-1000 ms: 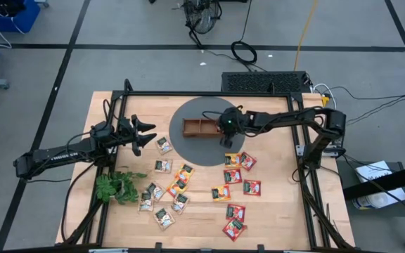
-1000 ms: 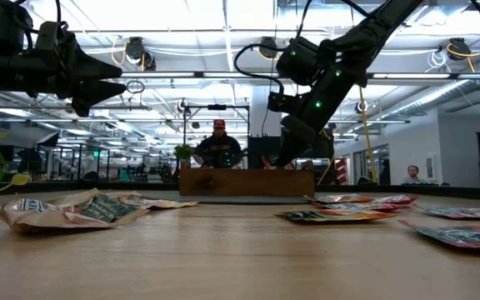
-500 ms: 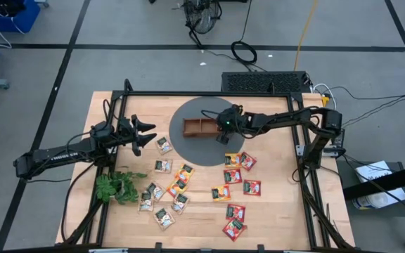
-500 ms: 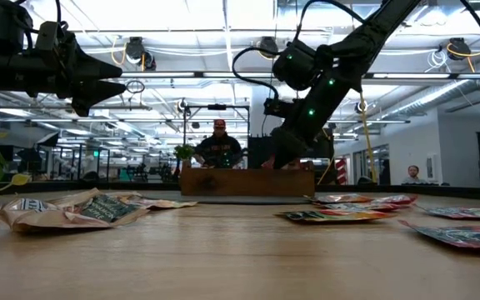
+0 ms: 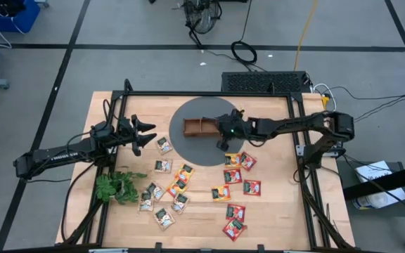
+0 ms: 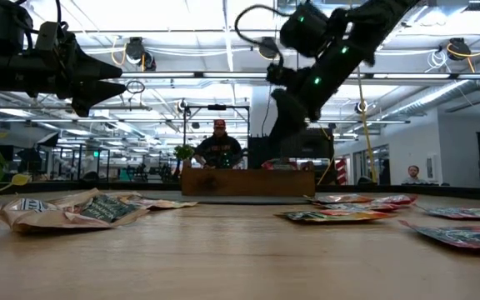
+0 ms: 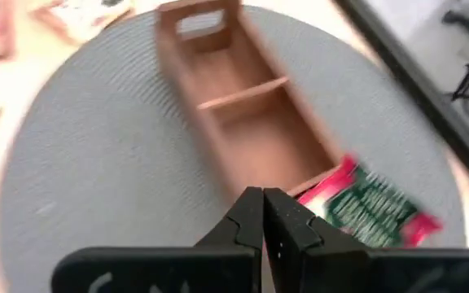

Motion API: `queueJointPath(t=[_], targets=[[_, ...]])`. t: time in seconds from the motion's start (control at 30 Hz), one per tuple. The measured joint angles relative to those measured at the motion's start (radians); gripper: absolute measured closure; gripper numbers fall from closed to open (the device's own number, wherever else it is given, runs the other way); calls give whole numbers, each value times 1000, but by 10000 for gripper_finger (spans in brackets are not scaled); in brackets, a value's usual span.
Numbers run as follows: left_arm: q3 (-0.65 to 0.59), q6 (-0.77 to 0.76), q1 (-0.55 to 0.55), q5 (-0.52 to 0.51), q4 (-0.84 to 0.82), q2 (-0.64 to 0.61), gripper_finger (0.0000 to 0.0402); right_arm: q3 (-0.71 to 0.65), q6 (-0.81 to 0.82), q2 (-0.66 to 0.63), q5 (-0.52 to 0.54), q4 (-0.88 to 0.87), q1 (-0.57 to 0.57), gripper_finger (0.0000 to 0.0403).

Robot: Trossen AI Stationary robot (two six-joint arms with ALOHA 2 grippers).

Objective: Pick & Place Tea
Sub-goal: Put the red tea bag into the right section of the wooden organizer

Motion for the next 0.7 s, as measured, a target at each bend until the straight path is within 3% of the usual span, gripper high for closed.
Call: queueJointPath(t=[0.13, 0.23, 0.37, 0.53, 0.6, 0.7], targets=[[0, 0, 0, 0, 0, 0, 188, 0, 75, -84, -1, -201, 81, 398], [0, 0, 0, 0, 0, 0, 188, 0, 156, -132, -55, -332, 148, 363], [0, 0, 0, 0, 0, 0, 188, 0, 328, -143, -130, -453, 222, 270], [0, 0, 0, 0, 0, 0, 188, -30, 421, -93, -158, -505, 288, 129], [0, 0, 0, 0, 0, 0, 188, -37, 436, -75, -160, -549, 291, 97], [0, 0, 0, 0, 0, 0, 188, -38, 437, -62, -145, -622, 287, 85]])
